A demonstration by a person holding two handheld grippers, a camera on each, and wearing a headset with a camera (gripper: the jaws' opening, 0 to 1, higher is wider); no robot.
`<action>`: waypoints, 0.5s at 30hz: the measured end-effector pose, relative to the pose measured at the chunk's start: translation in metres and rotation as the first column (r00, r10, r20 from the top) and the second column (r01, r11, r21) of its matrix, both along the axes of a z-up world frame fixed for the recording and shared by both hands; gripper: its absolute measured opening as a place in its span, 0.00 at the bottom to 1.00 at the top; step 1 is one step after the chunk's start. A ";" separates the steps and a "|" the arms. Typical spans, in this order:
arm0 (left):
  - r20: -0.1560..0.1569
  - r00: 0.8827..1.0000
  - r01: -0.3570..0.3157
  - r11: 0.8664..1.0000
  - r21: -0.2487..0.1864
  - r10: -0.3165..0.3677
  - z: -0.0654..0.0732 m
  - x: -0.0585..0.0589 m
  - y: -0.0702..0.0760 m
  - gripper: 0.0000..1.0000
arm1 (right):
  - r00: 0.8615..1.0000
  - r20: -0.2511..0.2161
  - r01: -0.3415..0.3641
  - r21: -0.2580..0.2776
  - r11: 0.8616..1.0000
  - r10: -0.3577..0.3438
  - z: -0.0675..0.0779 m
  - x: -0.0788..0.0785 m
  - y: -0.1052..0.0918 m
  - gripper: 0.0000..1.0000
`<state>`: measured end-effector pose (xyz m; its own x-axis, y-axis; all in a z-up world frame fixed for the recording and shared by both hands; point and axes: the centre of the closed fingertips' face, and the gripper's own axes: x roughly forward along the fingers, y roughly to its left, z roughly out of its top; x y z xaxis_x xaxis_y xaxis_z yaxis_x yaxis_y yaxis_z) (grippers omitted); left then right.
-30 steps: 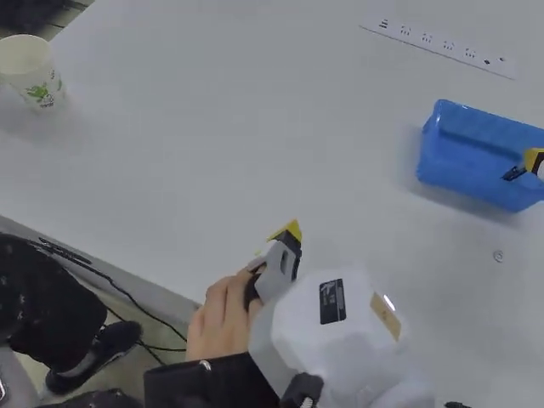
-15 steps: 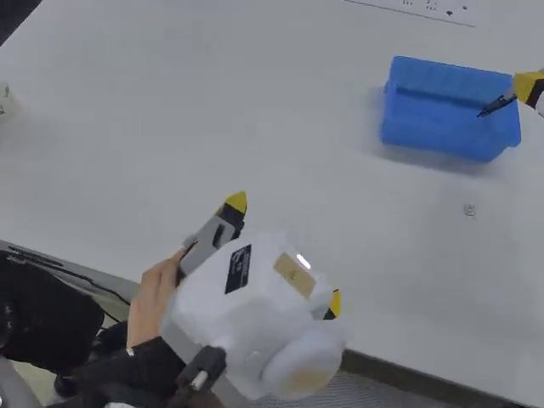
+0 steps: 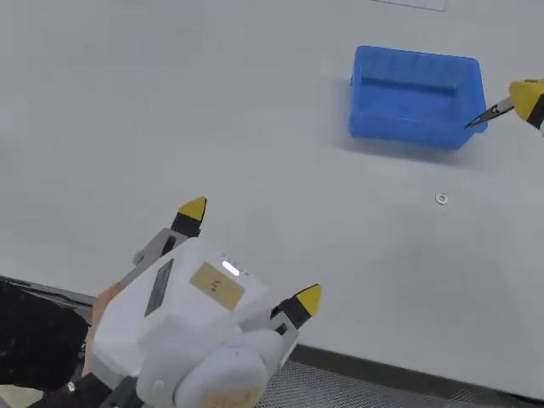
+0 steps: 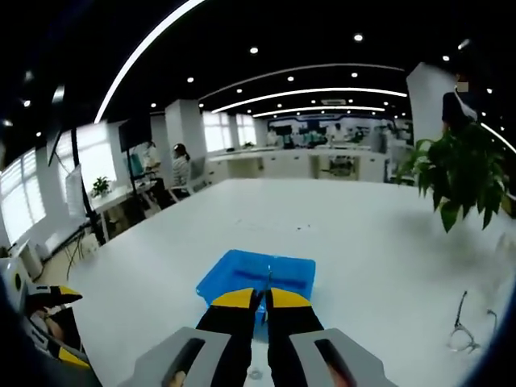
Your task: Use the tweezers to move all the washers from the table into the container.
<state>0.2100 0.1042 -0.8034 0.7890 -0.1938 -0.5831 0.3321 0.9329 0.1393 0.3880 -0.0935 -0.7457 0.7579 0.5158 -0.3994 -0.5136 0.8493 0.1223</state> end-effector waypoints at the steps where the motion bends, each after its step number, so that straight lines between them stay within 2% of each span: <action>1: -0.003 1.000 -0.002 1.000 -0.005 0.002 0.000 -0.001 0.000 0.85 | 1.000 -0.030 0.010 -0.002 1.000 -0.010 -0.009 -0.005 -0.001 0.01; 4: 0.007 1.000 0.000 1.000 -0.006 0.001 0.002 0.000 -0.001 0.85 | 0.998 -0.056 0.021 -0.009 1.000 -0.021 -0.021 -0.013 -0.001 0.01; 7: 0.000 1.000 -0.002 1.000 0.001 0.002 0.000 -0.001 0.000 0.84 | 0.997 -0.079 0.018 -0.047 0.999 -0.022 -0.035 -0.019 -0.001 0.01; 9: 0.004 1.000 -0.009 1.000 0.004 0.009 0.000 0.000 0.002 0.84 | 0.997 -0.078 0.015 -0.069 0.998 -0.021 -0.039 -0.020 -0.001 0.02; 12: 0.006 1.000 -0.022 1.000 0.005 0.022 0.001 0.000 0.004 0.84 | 0.996 -0.081 0.020 -0.066 0.998 -0.025 -0.043 -0.019 0.000 0.02; 15: -0.003 1.000 -0.019 1.000 0.015 0.019 -0.001 0.000 0.005 0.83 | 0.995 -0.095 0.017 -0.079 0.997 -0.024 -0.050 -0.021 0.002 0.02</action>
